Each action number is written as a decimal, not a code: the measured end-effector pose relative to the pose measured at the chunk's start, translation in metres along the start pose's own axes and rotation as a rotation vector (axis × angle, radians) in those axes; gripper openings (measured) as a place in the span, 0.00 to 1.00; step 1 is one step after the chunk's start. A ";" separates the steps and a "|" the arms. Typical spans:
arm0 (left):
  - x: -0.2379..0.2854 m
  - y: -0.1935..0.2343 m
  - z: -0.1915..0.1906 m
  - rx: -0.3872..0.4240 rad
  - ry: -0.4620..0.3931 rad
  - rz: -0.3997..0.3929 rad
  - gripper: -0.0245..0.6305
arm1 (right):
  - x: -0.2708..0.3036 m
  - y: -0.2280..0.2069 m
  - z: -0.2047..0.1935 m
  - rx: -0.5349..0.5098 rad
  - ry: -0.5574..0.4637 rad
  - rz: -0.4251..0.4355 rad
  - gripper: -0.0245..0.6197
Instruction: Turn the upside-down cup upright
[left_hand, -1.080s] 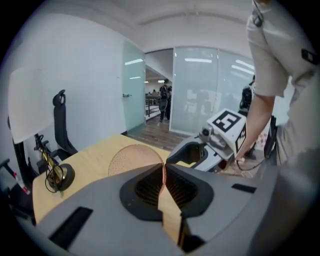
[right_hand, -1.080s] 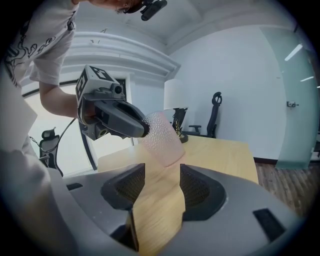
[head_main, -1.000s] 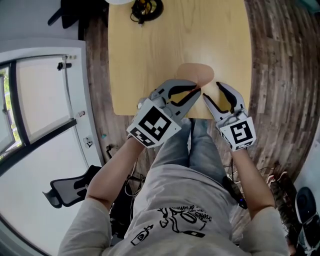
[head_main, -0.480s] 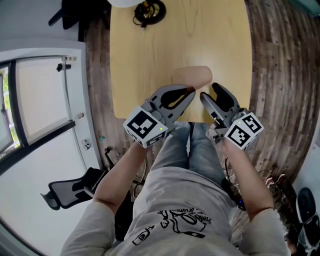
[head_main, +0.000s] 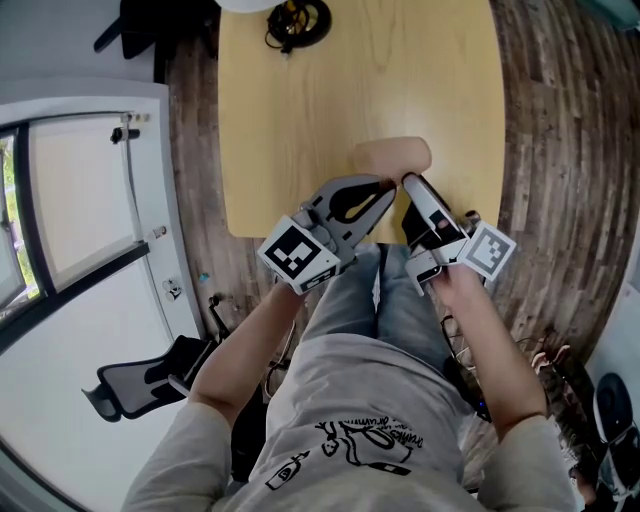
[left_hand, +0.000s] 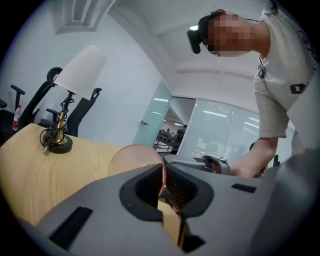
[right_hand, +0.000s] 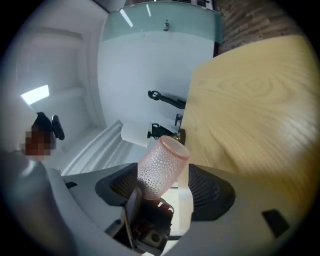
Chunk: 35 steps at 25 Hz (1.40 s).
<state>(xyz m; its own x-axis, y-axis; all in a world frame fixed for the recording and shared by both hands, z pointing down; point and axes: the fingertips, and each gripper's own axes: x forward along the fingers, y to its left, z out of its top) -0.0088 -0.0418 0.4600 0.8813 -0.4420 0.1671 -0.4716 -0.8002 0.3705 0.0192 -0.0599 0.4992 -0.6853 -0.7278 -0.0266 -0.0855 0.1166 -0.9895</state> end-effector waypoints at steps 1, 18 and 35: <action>0.001 -0.002 -0.002 0.002 0.001 -0.007 0.07 | 0.000 0.001 0.000 0.025 -0.009 0.014 0.50; 0.002 -0.018 -0.022 -0.062 0.031 -0.100 0.07 | -0.004 -0.011 -0.001 0.147 -0.068 0.045 0.52; -0.001 -0.018 -0.025 -0.081 0.088 -0.119 0.07 | 0.000 0.003 0.003 0.038 -0.012 0.080 0.49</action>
<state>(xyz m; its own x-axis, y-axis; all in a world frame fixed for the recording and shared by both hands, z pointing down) -0.0007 -0.0171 0.4755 0.9318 -0.3056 0.1957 -0.3626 -0.8078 0.4647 0.0214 -0.0612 0.4955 -0.6800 -0.7253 -0.1073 -0.0029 0.1490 -0.9888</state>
